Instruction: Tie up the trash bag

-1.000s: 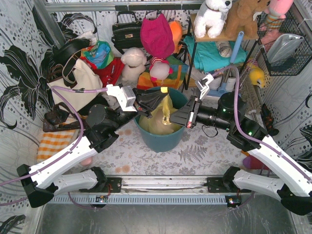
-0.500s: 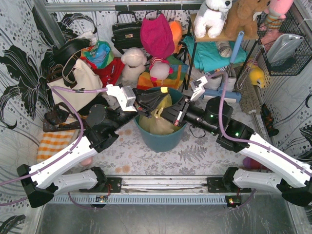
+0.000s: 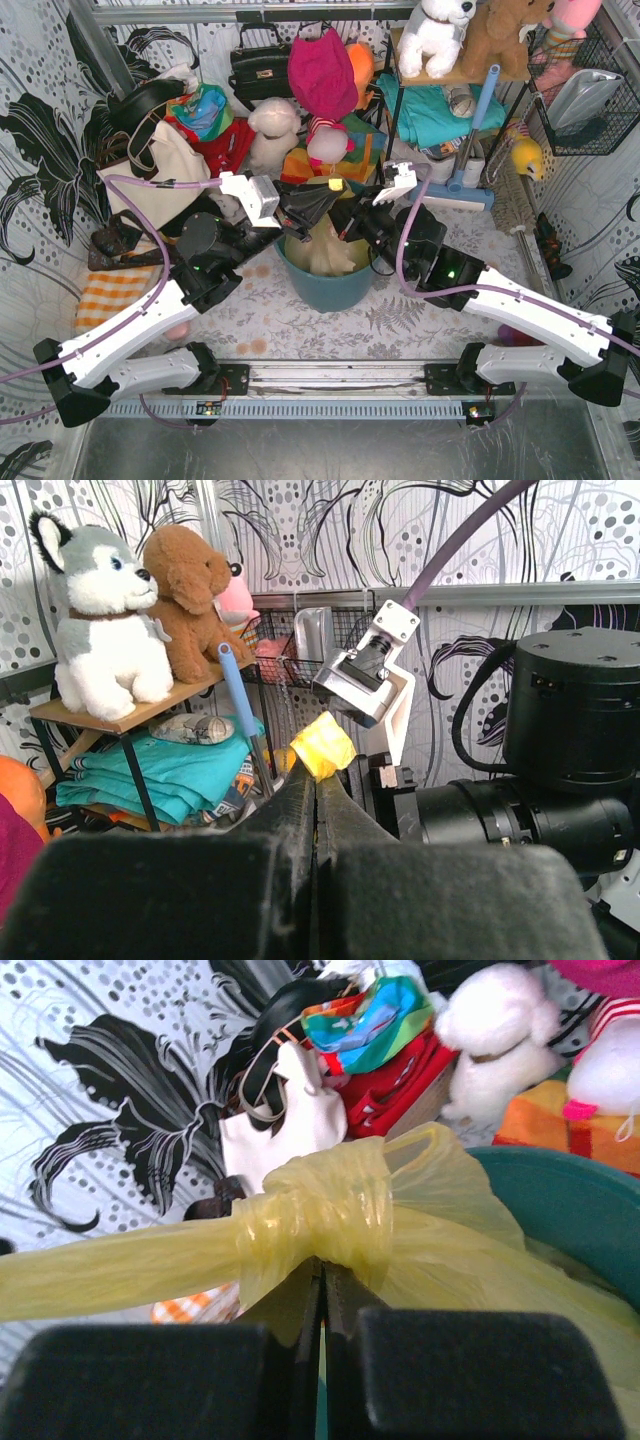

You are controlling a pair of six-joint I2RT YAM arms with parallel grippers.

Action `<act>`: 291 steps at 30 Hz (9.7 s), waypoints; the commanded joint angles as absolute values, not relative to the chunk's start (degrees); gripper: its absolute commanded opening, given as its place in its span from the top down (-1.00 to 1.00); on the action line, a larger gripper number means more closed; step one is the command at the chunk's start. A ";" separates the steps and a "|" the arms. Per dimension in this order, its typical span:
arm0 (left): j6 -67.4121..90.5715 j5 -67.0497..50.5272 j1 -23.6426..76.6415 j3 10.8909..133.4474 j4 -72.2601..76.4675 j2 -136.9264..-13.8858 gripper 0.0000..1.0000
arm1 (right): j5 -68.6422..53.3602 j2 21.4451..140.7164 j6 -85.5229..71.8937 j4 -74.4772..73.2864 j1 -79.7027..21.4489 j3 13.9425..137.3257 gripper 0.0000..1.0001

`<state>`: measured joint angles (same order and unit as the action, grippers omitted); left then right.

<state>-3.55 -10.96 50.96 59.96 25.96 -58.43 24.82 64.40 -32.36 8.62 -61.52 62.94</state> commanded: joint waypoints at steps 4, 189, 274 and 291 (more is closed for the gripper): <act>-4.11 -11.87 50.71 61.21 26.21 -57.56 1.00 | 34.37 66.04 -26.16 23.77 -62.25 58.55 1.00; 3.36 -55.37 20.76 60.53 -1.14 -58.58 0.91 | 18.85 86.66 -12.75 88.88 -62.92 48.91 1.00; 23.12 -23.12 20.78 47.21 17.30 -38.32 0.16 | -1.76 92.56 9.18 97.73 -62.88 53.83 1.00; 41.93 -20.20 20.63 49.81 16.58 -41.03 -0.09 | -1.72 91.85 9.34 97.68 -62.91 53.09 1.00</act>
<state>38.96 -23.57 20.58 47.20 18.33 -41.76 -0.69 92.64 10.11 91.59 -62.78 52.49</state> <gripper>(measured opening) 0.540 0.003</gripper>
